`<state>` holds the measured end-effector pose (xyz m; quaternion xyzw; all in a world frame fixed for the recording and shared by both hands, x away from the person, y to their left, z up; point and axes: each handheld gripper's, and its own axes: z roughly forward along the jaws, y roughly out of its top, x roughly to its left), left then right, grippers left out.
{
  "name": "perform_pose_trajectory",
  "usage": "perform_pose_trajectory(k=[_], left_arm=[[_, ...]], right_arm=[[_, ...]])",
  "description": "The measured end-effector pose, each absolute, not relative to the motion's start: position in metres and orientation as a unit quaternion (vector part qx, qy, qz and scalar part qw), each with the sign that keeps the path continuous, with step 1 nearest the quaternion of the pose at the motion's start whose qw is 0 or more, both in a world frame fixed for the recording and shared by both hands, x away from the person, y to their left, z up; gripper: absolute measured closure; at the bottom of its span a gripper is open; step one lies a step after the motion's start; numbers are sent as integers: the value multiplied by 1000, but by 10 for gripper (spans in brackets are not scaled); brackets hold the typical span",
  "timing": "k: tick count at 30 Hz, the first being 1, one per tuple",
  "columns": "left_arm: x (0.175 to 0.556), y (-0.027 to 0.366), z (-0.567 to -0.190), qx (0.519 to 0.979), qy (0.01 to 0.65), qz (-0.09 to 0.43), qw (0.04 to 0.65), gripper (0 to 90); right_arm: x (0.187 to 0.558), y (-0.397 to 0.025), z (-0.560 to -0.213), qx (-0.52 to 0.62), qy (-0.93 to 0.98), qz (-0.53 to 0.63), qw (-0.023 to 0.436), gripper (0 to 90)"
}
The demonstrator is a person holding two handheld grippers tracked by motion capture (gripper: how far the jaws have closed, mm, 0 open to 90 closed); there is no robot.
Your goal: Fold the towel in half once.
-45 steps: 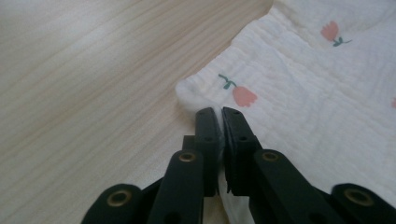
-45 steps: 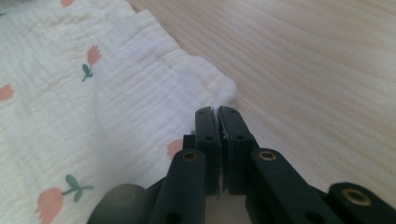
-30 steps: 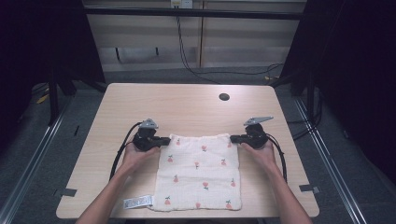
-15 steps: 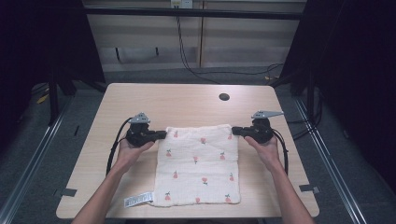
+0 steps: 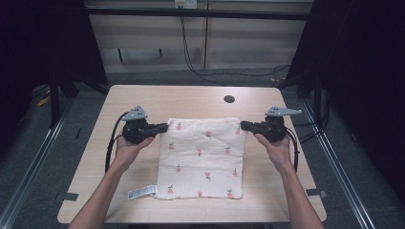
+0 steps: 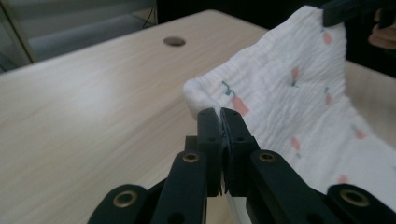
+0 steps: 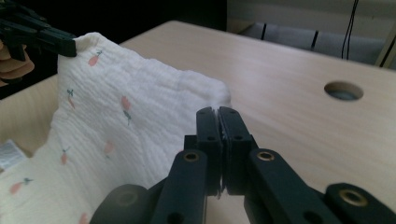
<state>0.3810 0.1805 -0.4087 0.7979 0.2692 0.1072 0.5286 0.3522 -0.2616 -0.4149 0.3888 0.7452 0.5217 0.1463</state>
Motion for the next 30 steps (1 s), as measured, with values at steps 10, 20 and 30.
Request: perform_pose_trajectory(k=[10, 20, 30], left_arm=[[389, 174, -436, 813, 288, 83, 500, 877], [388, 173, -448, 816, 285, 68, 499, 877], [378, 174, -455, 834, 272, 57, 477, 874]], right_arm=[[355, -260, -427, 390, 760, 502, 138, 881], [353, -258, -435, 378, 769, 502, 116, 880], [340, -250, -442, 360, 792, 485, 93, 880]])
